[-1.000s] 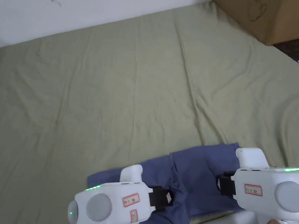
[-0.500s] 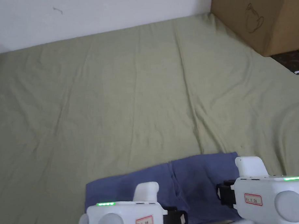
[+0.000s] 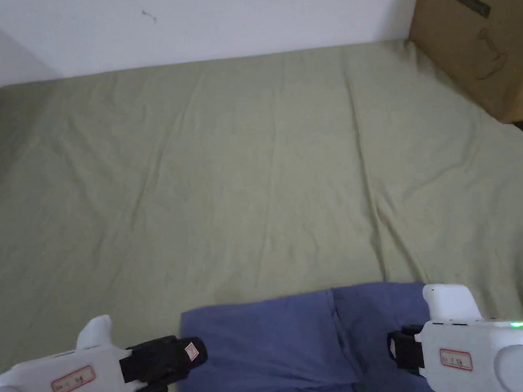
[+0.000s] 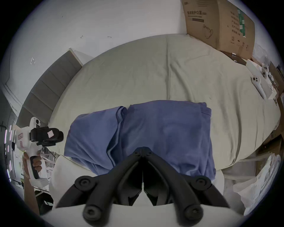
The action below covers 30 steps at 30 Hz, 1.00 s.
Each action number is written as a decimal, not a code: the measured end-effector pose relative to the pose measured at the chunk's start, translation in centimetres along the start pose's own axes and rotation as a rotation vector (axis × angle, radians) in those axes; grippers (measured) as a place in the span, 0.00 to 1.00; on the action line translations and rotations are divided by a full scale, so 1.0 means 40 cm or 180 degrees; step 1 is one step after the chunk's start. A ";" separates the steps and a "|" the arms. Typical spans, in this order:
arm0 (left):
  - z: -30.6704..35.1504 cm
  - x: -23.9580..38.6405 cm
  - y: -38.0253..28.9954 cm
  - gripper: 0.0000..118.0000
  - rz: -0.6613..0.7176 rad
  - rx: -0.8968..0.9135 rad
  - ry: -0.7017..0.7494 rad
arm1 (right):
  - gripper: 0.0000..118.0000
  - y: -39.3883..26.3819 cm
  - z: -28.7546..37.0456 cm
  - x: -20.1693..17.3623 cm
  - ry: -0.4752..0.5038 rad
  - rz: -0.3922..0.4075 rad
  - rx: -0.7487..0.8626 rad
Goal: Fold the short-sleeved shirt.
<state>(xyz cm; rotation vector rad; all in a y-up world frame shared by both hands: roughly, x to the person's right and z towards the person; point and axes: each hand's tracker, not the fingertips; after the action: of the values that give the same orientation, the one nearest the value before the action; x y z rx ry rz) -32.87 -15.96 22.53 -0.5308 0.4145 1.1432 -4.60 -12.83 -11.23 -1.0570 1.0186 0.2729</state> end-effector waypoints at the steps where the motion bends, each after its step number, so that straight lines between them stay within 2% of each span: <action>1: 0.002 -0.021 -0.001 0.63 0.0077 -0.0009 0.0040 | 0.00 0.002 -0.003 -0.007 0.0008 0.0012 -0.0009; 4: -0.003 -0.075 -0.002 0.94 0.0267 0.0027 -0.0113 | 0.00 0.010 -0.014 -0.031 0.0029 0.0066 -0.0041; 5: -0.010 -0.087 -0.004 0.97 0.0368 0.0016 -0.0186 | 0.00 0.013 -0.017 -0.038 0.0027 0.0093 -0.0054; 7: -0.033 -0.109 -0.009 0.98 0.0632 -0.0029 -0.0462 | 0.00 0.016 -0.023 -0.055 0.0028 0.0151 -0.0069; 12: -0.121 -0.122 -0.011 0.96 0.0964 -0.0176 -0.1033 | 0.00 0.022 -0.035 -0.081 0.0065 0.0227 -0.0113; 13: -0.137 -0.121 -0.004 0.79 0.0951 -0.0277 -0.1072 | 0.00 0.023 -0.037 -0.083 0.0066 0.0236 -0.0126; 14: -0.143 -0.117 0.002 0.47 0.0945 -0.0255 -0.1021 | 0.00 0.024 -0.039 -0.085 0.0066 0.0245 -0.0136; 15: -0.147 -0.107 0.007 0.06 0.0878 -0.0269 -0.0893 | 0.00 0.024 -0.038 -0.085 0.0062 0.0252 -0.0144; 18: -0.156 -0.122 0.023 0.07 0.0203 -0.0349 -0.0050 | 0.00 0.026 -0.035 -0.083 0.0049 0.0277 -0.0154; 20: -0.136 -0.113 0.024 0.07 0.0686 -0.0308 -0.0738 | 0.00 0.030 -0.032 -0.076 0.0033 0.0273 -0.0146; 21: -0.125 -0.112 0.028 0.07 0.0682 -0.0284 -0.0775 | 0.00 0.033 -0.030 -0.073 0.0016 0.0260 -0.0143; 25: -0.078 -0.118 0.059 0.07 0.0473 -0.0218 -0.0513 | 0.00 0.040 -0.029 -0.055 -0.0024 0.0177 -0.0131; 30: 0.045 -0.152 0.078 0.07 0.0492 0.0056 -0.0322 | 0.00 0.041 -0.013 -0.050 -0.0007 0.0123 -0.0077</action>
<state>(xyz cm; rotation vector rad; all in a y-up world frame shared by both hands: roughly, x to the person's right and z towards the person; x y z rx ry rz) -37.91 -18.42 26.82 -0.4291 0.3824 1.3082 -7.01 -11.87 -10.65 -1.0593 1.0371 0.3184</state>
